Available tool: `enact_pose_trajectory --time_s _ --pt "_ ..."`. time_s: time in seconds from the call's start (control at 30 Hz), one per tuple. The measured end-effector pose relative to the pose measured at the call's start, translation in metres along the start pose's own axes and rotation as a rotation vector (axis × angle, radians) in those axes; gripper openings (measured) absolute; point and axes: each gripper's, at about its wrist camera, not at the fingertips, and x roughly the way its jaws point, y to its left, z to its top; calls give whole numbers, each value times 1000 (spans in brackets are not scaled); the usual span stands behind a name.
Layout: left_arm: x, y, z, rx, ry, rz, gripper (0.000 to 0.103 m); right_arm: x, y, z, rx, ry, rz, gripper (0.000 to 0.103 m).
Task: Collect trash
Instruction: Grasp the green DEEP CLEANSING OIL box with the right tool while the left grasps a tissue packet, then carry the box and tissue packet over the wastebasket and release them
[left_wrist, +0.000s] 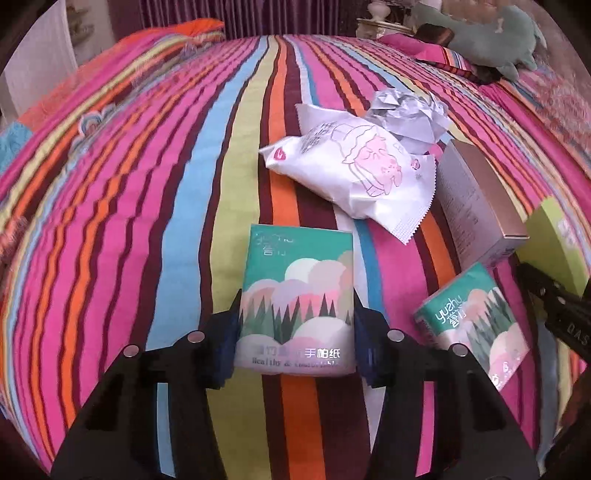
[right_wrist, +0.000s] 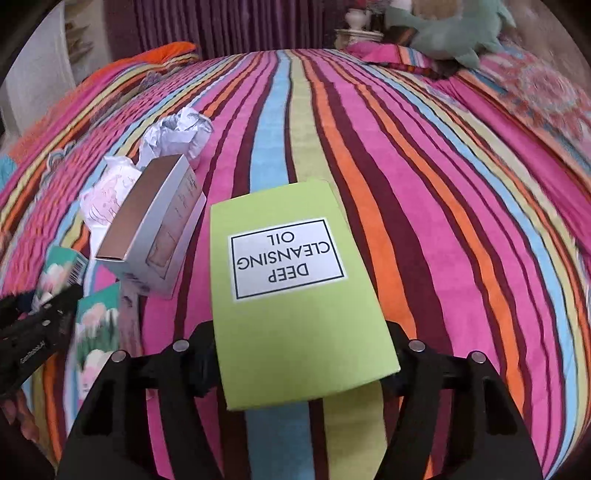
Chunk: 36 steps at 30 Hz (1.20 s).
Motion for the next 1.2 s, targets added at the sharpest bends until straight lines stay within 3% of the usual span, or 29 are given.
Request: enact_pose_trajectory --time_s 0.27,0.63,0.97,1.2 --pt "-27 16 -14 -21 0 -8 50 -33 -9 -16 75 -8 -4 62" --pt "-98 22 -59 25 -61 -9 50 -102 -3 -52 86 -60 28 62" --pt "-163 24 -156 109 -74 -39 50 -162 6 -123 146 -48 118 62" --pt "-179 24 -232 164 -12 -53 50 -176 22 -186 149 55 153 62"
